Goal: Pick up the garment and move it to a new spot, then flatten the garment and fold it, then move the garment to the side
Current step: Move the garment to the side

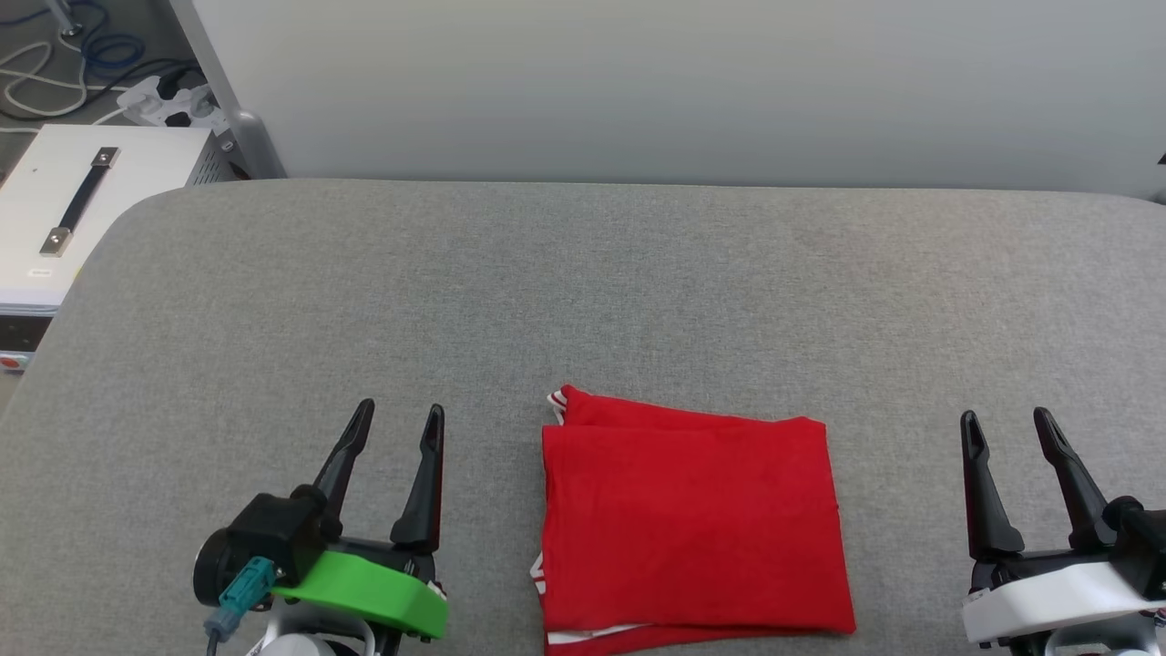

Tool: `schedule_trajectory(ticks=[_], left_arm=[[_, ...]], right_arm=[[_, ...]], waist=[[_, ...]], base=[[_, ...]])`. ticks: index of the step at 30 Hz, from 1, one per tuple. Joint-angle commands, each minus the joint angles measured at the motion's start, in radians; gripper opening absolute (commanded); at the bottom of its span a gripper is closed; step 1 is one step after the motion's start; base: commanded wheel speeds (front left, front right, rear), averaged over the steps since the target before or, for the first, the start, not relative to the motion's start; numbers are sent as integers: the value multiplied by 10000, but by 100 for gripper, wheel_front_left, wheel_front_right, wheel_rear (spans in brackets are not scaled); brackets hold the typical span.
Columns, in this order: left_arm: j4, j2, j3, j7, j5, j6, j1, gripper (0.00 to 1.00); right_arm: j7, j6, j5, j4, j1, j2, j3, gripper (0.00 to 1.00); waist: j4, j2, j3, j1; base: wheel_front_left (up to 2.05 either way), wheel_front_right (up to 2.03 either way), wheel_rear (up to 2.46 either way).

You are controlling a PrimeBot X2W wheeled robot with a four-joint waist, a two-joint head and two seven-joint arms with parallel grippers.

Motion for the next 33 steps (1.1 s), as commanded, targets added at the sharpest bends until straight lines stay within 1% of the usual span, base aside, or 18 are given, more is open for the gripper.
schedule_trajectory(ticks=[1,16,19,21,23,26,27,30,32,33], left_arm=[[3,-27,-49,-59,116,-27,149,100],[160,-61,-133,-59,254,-27,83,100],[152,-56,-137,-59,255,-27,49,100],[144,-33,-125,-59,249,-27,17,100],[141,-13,-113,-59,237,-27,-35,100],[139,-13,-110,-59,233,-27,-138,100],[151,-28,-141,-59,228,-27,-217,100],[181,-52,-230,-59,206,-27,-345,100],[227,-54,-338,-59,213,-27,-438,100],[236,-56,-388,-59,220,-27,-479,100]], right_arm=[[-101,-7,-36,85,75,34,12,100],[-134,-7,-48,404,-13,-28,154,100],[105,-7,-89,390,-33,-157,266,100],[805,-7,253,343,-61,-198,421,100],[2027,-7,480,277,-98,-491,719,100],[4228,-7,1165,-15,-220,-755,924,100],[5671,-7,1542,-288,-335,-871,937,100],[7594,-7,2148,-617,-591,-724,752,100],[8906,-7,2070,-772,-786,-737,653,100],[9365,-7,2051,-823,-867,-674,591,100]], waist=[[36,-1,-7,0],[150,-1,18,0],[173,-1,97,0],[177,-1,182,0],[196,-1,277,0],[239,-1,454,0],[290,-1,599,0],[395,-1,819,0],[514,-1,961,0],[572,-1,1024,0]], base=[[0,0,0],[0,0,0],[0,0,0],[0,0,0],[0,0,0],[0,0,0],[0,0,0],[0,0,0],[0,0,0],[0,0,0]])
